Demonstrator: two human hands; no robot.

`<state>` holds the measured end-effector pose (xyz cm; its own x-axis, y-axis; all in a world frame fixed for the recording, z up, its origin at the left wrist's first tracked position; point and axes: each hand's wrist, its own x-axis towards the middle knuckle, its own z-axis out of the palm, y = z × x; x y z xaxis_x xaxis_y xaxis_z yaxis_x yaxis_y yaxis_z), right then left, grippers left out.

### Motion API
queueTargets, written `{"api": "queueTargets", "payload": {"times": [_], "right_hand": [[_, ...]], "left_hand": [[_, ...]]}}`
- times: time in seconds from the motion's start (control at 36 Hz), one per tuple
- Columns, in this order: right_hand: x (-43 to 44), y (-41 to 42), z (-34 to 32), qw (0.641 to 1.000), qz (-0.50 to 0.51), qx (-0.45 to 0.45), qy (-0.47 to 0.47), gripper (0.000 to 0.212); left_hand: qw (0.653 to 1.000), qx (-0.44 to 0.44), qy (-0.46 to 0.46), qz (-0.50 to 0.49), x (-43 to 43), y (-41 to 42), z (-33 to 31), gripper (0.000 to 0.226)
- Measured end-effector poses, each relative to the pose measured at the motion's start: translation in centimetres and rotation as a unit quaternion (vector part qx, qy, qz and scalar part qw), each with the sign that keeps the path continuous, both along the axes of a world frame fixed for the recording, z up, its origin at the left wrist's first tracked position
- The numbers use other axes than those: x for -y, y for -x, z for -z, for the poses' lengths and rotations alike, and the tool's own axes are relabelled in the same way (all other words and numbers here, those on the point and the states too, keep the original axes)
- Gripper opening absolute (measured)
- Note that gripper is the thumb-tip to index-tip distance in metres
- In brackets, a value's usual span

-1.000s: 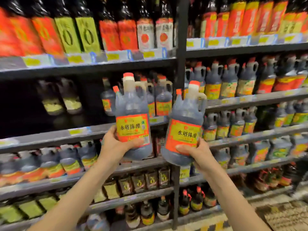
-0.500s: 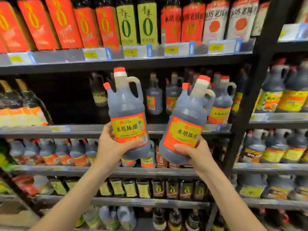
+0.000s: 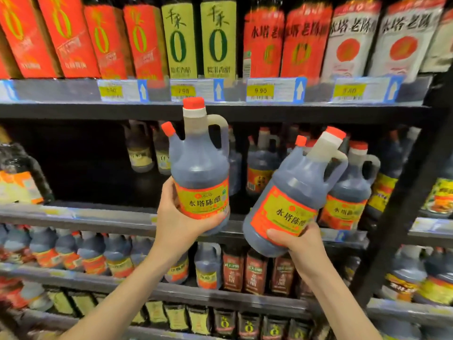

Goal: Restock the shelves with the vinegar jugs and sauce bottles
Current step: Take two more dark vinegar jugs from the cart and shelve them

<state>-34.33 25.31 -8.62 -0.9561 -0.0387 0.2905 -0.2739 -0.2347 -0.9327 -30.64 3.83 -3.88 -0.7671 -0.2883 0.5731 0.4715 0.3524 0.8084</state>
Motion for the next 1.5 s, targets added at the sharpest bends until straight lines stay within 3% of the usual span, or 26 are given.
{"api": "queueTargets", "payload": {"times": [0.11, 0.31, 0.44, 0.56, 0.83, 1.0, 1.14, 1.22, 1.31, 1.42, 1.5], "right_hand": [[-0.9, 1.0, 0.2, 1.0, 0.019, -0.009, 0.007, 0.122], [-2.6, 2.0, 0.4, 0.997, 0.064, -0.019, -0.024, 0.082], [-2.9, 2.0, 0.4, 0.995, 0.1, -0.022, -0.011, 0.071], [-2.8, 2.0, 0.3, 0.99, 0.138, -0.018, -0.012, 0.086], [-2.4, 1.5, 0.4, 0.984, 0.179, -0.014, -0.001, 0.084], [-2.3, 1.3, 0.6, 0.98, 0.198, -0.012, -0.007, 0.094], [-2.2, 0.9, 0.3, 0.981, 0.193, -0.016, -0.005, 0.085], [-2.1, 0.8, 0.1, 0.981, 0.192, -0.012, -0.003, 0.095], [-2.1, 0.8, -0.1, 0.98, 0.198, -0.01, -0.005, 0.097], [-2.0, 0.8, -0.2, 0.98, 0.199, -0.012, -0.007, 0.1], [-2.1, 0.9, -0.2, 0.981, 0.191, -0.016, -0.013, 0.083]], "left_hand": [[1.0, -0.009, -0.013, 0.0, -0.9, 2.1, 0.5, 0.09], [0.999, -0.015, -0.015, 0.031, -2.0, 6.0, 1.1, 0.096], [0.997, -0.011, 0.005, 0.076, -2.1, 8.4, 1.4, 0.099], [0.992, -0.015, 0.026, 0.123, -2.3, 10.1, 1.4, 0.092], [0.979, 0.052, 0.053, 0.191, -3.5, 13.0, 2.8, 0.076], [0.969, 0.096, 0.08, 0.213, -4.4, 14.0, 3.6, 0.065], [0.963, 0.087, 0.111, 0.229, -4.8, 14.1, 3.5, 0.041], [0.96, 0.093, 0.131, 0.231, -5.0, 14.5, 4.0, 0.036], [0.959, 0.093, 0.135, 0.23, -5.0, 15.2, 4.6, 0.056], [0.944, 0.133, 0.177, 0.246, -4.8, 16.3, 5.6, 0.045], [0.939, 0.17, 0.19, 0.231, -4.8, 17.3, 6.4, 0.074]]}}
